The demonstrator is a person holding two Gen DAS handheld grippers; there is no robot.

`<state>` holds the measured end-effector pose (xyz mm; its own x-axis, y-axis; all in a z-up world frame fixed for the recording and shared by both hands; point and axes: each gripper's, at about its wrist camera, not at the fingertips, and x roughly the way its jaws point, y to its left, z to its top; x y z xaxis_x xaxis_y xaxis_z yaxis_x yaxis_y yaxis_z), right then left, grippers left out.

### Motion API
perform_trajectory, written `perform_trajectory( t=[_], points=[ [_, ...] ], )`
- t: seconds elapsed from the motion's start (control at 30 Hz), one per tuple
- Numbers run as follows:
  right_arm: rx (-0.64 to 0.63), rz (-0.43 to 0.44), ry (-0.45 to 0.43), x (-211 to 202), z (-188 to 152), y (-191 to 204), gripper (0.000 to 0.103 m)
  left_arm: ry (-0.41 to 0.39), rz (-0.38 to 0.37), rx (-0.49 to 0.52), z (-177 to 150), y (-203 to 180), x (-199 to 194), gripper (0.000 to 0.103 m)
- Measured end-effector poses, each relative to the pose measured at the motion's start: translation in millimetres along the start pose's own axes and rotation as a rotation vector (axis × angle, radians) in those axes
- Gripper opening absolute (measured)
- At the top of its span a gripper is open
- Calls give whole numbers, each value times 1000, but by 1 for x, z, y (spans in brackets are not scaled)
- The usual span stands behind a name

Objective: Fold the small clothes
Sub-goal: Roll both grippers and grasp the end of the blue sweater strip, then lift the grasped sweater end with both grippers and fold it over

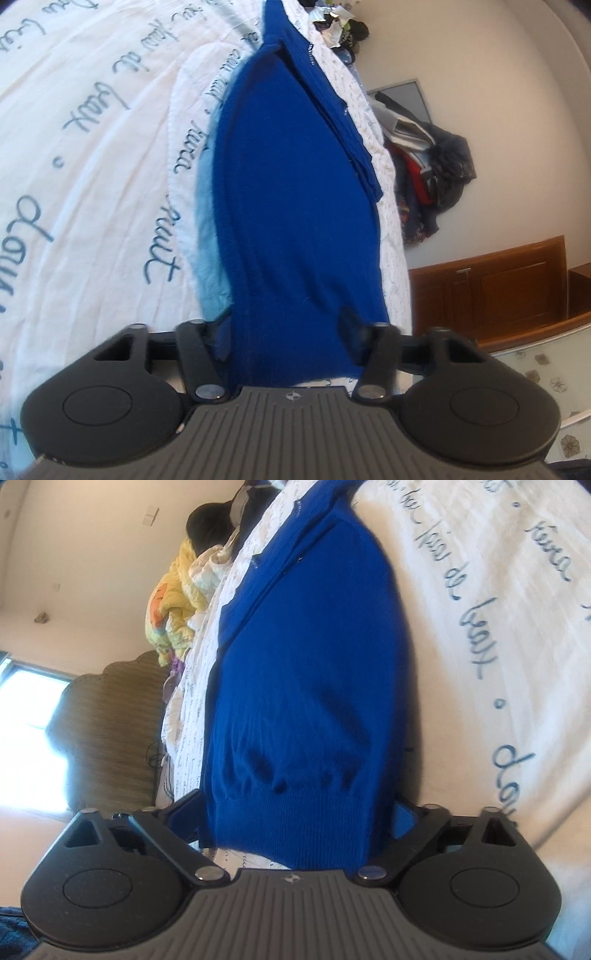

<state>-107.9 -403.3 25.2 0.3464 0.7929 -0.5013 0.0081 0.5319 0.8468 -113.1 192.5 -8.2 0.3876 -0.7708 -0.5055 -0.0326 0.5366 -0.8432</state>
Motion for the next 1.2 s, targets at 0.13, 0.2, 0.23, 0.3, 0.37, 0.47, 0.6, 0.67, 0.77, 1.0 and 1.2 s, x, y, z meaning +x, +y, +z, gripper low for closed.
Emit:
perform_trajectory(
  t=[0.13,0.2,0.23,0.3,0.37,0.47,0.6,0.67,0.77,1.0,1.2],
  points=[
    [14,-112,31,5,-5,-9,4,33,87,48,-4,-3,7,8],
    [20,-96,19,4,-7,-13,4,36,104,86,-3,-9,7,5],
    [16,-104,13,3,-8,-12,4,39,101,96,-2,-12,7,5],
    [10,-107,5,2,-8,-9,5,42,71,101,3,-17,4,5],
    [9,-57,-23,0,-3,-5,5,37,39,118,12,-27,2,5],
    [-11,39,-88,-5,16,6,5,8,-3,187,35,-53,3,5],
    [-32,198,-217,-5,82,17,5,-70,-55,308,93,-95,24,5],
    [-17,270,-291,0,130,17,5,-128,-75,347,134,-116,43,5],
    [11,284,-362,18,207,14,5,-215,-74,381,201,-141,80,5],
    [168,113,-443,98,343,-20,27,-364,121,311,337,-141,174,13],
    [17,-10,-458,90,328,15,92,-442,205,310,327,-129,149,89]
  ],
)
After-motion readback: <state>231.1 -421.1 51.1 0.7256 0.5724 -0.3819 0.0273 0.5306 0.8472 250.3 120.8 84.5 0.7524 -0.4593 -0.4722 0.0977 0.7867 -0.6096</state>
